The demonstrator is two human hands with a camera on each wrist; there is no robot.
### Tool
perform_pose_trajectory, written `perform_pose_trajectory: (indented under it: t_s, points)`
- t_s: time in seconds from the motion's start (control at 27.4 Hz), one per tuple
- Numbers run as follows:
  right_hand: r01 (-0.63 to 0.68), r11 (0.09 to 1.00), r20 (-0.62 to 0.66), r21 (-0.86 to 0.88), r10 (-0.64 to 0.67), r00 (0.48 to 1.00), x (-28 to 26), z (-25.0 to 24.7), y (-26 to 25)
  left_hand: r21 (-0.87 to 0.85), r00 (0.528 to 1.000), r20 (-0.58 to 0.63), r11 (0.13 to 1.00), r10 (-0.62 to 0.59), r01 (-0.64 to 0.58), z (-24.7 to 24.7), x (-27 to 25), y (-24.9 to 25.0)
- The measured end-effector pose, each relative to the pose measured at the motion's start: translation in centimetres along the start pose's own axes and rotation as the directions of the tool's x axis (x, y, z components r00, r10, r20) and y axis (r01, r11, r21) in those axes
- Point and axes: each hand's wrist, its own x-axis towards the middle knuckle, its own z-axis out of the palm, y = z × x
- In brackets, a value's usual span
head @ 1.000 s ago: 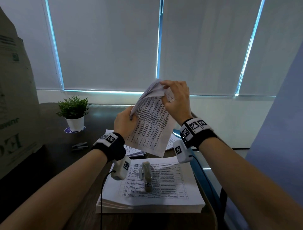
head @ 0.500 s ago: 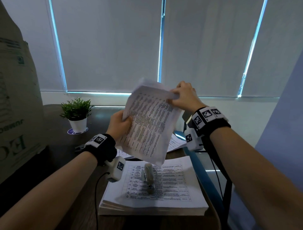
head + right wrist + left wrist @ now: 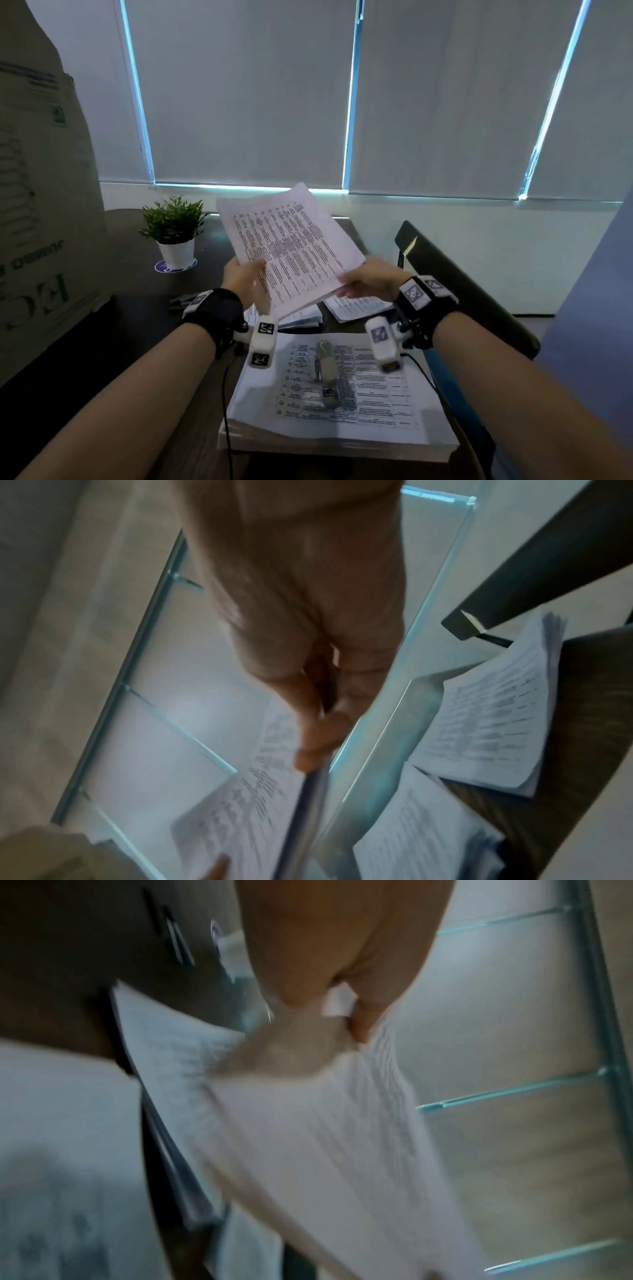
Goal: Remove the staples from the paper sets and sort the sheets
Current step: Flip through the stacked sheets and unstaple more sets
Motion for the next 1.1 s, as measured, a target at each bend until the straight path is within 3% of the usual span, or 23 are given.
perform_pose_trajectory:
  t_s: [0.11,0.18,0.22,0.37,0.44,0.51,0.58,0.62,0.69,0.77,0.88,0.95,0.99,1.06,1.1]
  points:
    - [0.108,0.974,-0.165,0.198,-0.075,0.983,2.6,1.0,1.6,-0.072,0.965,0.206,0.981,-0.161,0.179,-1.5,0.9,-1.7]
    - [0.133,0.937,-0.163,0.323,-0.084,0.983,4.3,2.2,2.1,-0.05,0.937,0.305,0.979,-0.172,0.196,-2.3,1.2,-2.6]
    - [0.125,0.912,-0.141,0.391,-0.074,0.987,5.3,2.9,2.3,-0.038,0.941,0.299,0.983,-0.159,0.178,-2.7,1.6,-3.0]
    - [-0.012,0.798,-0.009,0.603,0.022,1.0,9.6,5.1,3.1,0.005,0.994,0.079,0.997,-0.081,0.081,-5.6,4.2,-4.7]
    - [-0.047,0.777,-0.045,0.628,0.097,0.994,12.1,5.5,4.1,0.067,0.997,-0.073,0.997,0.031,-0.026,-7.4,5.7,-4.7]
    - [-0.04,0.837,-0.158,0.546,0.149,0.976,14.6,5.5,6.0,0.189,0.926,-0.343,0.977,0.157,-0.096,-8.7,6.6,-3.6]
    - [-0.089,0.889,-0.175,0.45,0.185,0.967,16.5,5.5,8.2,0.264,0.787,-0.571,0.96,0.233,-0.092,-9.9,6.7,-1.9]
    - [-0.136,0.902,-0.152,0.409,0.215,0.965,16.9,5.5,9.1,0.304,0.728,-0.628,0.948,0.274,-0.094,-10.3,6.8,-1.3]
    - [-0.207,0.923,-0.097,0.323,0.25,0.963,17.1,5.9,10.3,0.35,0.684,-0.645,0.927,0.34,-0.132,-10.4,6.6,-0.4]
    - [-0.273,0.934,-0.07,0.231,0.295,0.953,16.8,5.8,10.4,0.407,0.725,-0.569,0.899,0.388,-0.162,-10.0,6.4,-0.5]
    - [-0.335,0.942,-0.135,-0.025,0.329,0.935,15.4,4.3,7.9,0.395,0.827,-0.339,0.866,0.448,-0.307,-9.2,6.8,-1.4]
    - [-0.133,0.973,-0.295,-0.188,0.073,0.953,13.7,3.0,4.7,0.386,0.9,-0.17,0.868,0.4,-0.313,-7.9,6.1,-1.7]
    - [0.036,0.966,-0.39,-0.257,-0.138,0.911,12.5,2.3,3.1,0.411,0.919,-0.091,0.855,0.384,-0.316,-7.1,5.5,-1.8]
    - [0.349,0.827,-0.466,-0.441,-0.544,0.698,9.7,1.6,-0.4,0.501,0.918,0.049,0.785,0.395,-0.364,-4.9,4.4,-2.0]
    - [0.466,0.717,-0.415,-0.518,-0.687,0.596,8.4,1.3,-1.9,0.55,0.907,0.113,0.735,0.405,-0.397,-3.8,3.8,-1.9]
